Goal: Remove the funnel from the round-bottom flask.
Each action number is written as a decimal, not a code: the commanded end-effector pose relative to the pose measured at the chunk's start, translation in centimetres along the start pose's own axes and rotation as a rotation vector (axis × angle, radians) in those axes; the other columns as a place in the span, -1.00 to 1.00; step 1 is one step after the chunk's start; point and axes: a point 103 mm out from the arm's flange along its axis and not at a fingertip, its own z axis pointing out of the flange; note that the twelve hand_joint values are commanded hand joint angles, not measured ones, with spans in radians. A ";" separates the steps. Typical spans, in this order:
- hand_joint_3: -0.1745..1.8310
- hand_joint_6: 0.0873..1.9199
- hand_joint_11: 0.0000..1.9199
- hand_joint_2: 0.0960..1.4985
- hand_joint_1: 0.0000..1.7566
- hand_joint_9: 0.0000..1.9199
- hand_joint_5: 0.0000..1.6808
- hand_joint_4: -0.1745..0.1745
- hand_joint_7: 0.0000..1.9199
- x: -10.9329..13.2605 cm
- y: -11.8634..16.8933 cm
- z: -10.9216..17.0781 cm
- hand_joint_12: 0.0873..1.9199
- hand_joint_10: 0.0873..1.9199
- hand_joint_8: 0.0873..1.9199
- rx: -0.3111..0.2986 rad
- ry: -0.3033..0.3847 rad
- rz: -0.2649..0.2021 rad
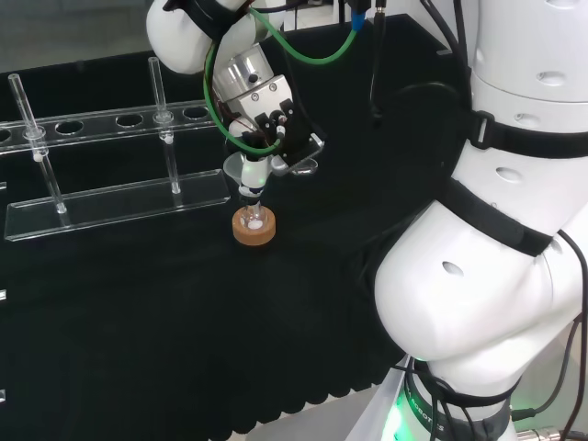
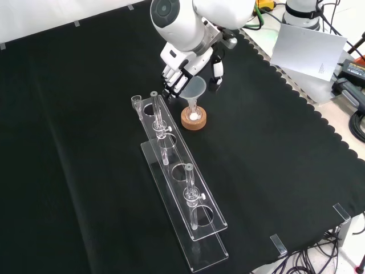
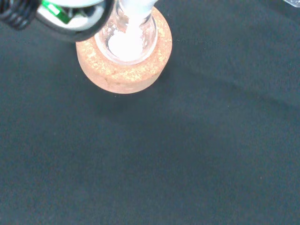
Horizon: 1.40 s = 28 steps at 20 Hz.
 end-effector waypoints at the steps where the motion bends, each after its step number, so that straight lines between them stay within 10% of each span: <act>1: -0.25 -1.00 -0.68 -0.32 0.03 -0.68 -0.66 0.19 -1.00 0.0 0.4 0.4 0.50 -0.27 -0.42 -0.004 0.000 0.001; 20: -0.17 -1.00 -0.21 -0.25 0.12 0.09 -0.35 -0.09 -0.40 -0.2 -0.1 -0.6 0.17 -0.58 -0.34 -0.088 -0.017 0.019; 28: -0.19 -0.42 -0.16 -0.21 0.13 0.16 -0.07 0.15 -0.36 -0.9 -1.2 -1.9 0.12 -0.69 -0.35 -0.099 -0.009 0.026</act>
